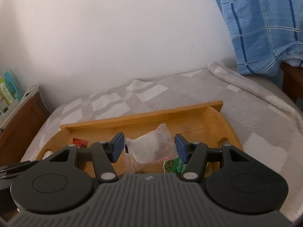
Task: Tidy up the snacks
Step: 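Carry the chocolate bar and clear bag over the wooden tray with both grippers, then open both grippers to drop the bar and clear bag into the tray, then move both grippers back toward the last snacks on the towel, then grasp the red-printed pastry with the left gripper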
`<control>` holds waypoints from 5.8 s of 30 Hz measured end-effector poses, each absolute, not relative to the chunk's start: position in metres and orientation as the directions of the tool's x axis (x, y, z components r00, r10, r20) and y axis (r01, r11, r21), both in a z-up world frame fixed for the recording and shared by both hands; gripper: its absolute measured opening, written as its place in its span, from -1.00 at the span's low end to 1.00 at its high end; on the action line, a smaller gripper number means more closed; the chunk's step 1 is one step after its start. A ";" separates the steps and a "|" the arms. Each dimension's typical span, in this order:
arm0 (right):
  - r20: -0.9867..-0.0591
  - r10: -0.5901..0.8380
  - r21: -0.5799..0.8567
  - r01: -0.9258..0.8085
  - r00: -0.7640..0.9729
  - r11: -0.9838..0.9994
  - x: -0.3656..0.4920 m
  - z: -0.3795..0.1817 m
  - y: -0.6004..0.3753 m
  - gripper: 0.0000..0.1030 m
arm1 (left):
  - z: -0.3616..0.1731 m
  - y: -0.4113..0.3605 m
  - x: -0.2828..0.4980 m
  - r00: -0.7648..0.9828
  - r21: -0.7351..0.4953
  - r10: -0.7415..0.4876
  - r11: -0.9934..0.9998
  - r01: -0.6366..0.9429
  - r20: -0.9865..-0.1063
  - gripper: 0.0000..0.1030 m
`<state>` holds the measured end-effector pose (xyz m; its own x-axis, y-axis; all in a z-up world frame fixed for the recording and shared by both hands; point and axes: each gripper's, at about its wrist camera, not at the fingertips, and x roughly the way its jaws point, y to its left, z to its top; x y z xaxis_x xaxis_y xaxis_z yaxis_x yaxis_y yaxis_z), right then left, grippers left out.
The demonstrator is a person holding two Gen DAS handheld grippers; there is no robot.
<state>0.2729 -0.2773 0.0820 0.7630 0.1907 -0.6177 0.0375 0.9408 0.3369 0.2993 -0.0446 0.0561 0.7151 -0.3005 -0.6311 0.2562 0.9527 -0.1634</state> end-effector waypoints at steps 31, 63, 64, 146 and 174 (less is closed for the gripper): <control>-0.641 0.199 0.309 0.013 0.741 0.951 0.287 0.063 -0.269 0.22 | 0.031 -0.056 0.310 0.690 -0.123 -0.268 0.960 0.253 -0.672 -0.57; -0.582 0.199 0.265 -0.048 0.789 0.963 0.258 0.100 -0.265 0.73 | 0.075 -0.041 0.280 0.745 -0.058 -0.219 0.970 0.236 -0.630 0.16; -0.578 0.200 0.264 -0.051 0.791 0.963 0.256 0.102 -0.264 0.74 | 0.076 -0.040 0.278 0.747 -0.055 -0.217 0.970 0.236 -0.629 0.21; -0.549 0.229 0.048 -0.242 0.804 0.969 0.032 0.068 -0.259 0.77 | 0.022 -0.013 0.063 0.652 -0.100 -0.277 0.950 0.295 -0.706 0.89; -0.572 0.220 0.072 -0.219 0.790 0.973 0.033 0.058 -0.263 0.76 | 0.025 -0.021 0.070 0.704 -0.072 -0.262 0.955 0.288 -0.660 -0.23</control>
